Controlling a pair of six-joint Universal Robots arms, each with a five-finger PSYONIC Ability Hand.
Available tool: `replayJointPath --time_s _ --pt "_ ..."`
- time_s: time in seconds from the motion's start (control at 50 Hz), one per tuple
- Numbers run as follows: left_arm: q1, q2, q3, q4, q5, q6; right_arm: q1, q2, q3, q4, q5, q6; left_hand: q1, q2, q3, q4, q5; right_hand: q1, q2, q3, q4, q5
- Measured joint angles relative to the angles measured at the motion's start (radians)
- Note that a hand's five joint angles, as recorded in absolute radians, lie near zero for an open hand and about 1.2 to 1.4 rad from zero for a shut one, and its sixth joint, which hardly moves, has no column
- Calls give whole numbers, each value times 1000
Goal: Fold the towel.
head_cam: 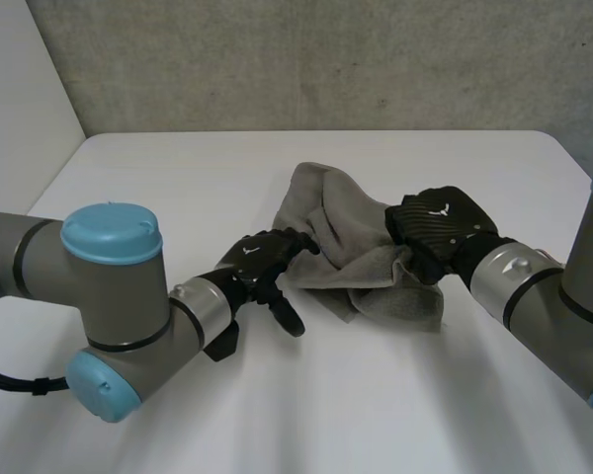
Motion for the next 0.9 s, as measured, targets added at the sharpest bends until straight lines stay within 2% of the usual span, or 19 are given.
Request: replayJointPath --time_s 0.12,0.22,0.42,0.46,0.54,0.66,0.74,0.9 --pt "-21 -44 33 39 -10 -103 -28 -28 73 -63 3 37 0 0 0 0 0 0 0 0 0 0" --pt "-50 -122 97 53 -49 -177 -32 -46 119 -100 3 75 0 0 0 0 0 0 0 0 0 0" --pt "-110 -261 224 54 -157 -212 -25 -76 152 -108 3 97 17 24 23 16 52 0 0 0 0 0" --pt "-118 -278 246 57 -194 -211 -26 -84 154 -107 3 97 121 133 130 121 153 0 0 0 0 0" --pt "-122 -286 266 76 -263 -211 -29 -97 154 -106 4 97 296 305 303 293 322 0 0 0 0 0" --pt "-111 -260 264 132 -354 -217 -34 -125 154 -103 5 96 373 382 378 371 400 0 0 0 0 0" --pt "-88 -227 249 157 -380 -230 -35 -142 153 -101 4 96 376 384 379 371 403 0 0 0 0 0" --pt "-44 -166 214 165 -376 -283 -28 -156 156 -95 4 96 378 384 379 371 406 0 0 0 0 0"
